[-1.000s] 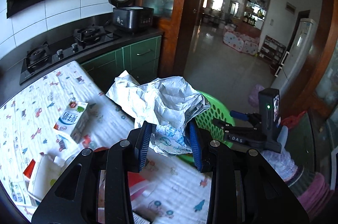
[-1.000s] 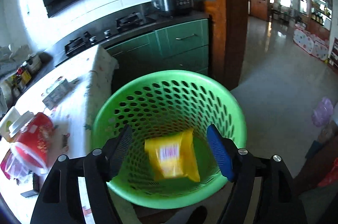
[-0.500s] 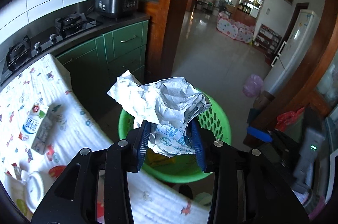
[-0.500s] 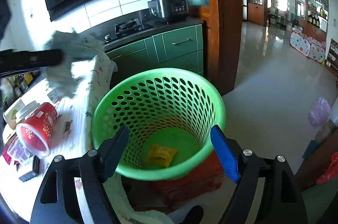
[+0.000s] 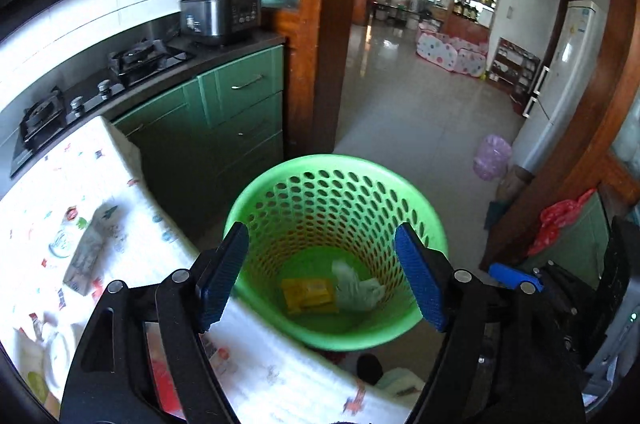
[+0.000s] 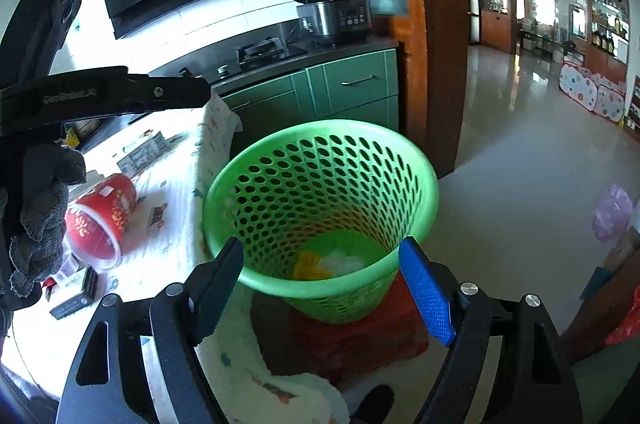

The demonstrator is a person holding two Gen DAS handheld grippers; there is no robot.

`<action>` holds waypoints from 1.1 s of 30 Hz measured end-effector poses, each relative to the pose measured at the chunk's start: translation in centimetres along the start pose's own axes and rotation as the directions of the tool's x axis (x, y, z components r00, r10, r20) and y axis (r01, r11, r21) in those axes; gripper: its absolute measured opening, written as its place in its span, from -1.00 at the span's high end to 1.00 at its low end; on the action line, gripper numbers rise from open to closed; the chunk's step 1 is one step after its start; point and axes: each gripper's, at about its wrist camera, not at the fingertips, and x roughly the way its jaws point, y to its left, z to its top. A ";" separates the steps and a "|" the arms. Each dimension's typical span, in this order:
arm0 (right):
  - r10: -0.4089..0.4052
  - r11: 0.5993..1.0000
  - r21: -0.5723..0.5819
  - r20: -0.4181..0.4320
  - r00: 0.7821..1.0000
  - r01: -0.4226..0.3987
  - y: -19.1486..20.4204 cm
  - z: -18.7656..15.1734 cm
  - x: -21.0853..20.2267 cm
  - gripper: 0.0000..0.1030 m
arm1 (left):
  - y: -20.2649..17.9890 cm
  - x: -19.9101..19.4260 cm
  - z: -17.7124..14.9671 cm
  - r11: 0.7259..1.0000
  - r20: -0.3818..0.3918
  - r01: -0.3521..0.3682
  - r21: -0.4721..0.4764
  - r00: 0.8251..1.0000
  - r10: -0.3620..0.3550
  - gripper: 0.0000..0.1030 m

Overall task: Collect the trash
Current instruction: 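Grasp the white paper cup on the table with the left gripper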

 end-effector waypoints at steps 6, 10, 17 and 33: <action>0.059 0.998 -0.029 0.005 0.998 -0.059 2.9 0.5 -1.0 -0.52 | 2.3 -4.6 -1.5 0.997 0.041 -0.073 -0.022 0.996 0.074 -0.45; 0.090 0.994 -0.064 0.008 0.996 -0.090 5.2 0.7 -1.3 -0.55 | 4.6 -8.1 -2.5 0.989 0.070 -0.146 -0.034 0.986 0.148 -0.46; 0.146 0.983 -0.117 0.013 0.989 -0.144 9.1 1.6 -1.4 -0.56 | 11.7 -12.4 -4.8 0.952 0.049 -0.279 -0.126 0.957 0.287 -0.57; 0.189 0.963 -0.197 -0.009 0.982 -0.187 14.6 3.0 -0.8 -0.59 | 21.6 -12.0 -8.7 0.945 -0.130 -0.304 -0.123 0.949 0.288 -0.71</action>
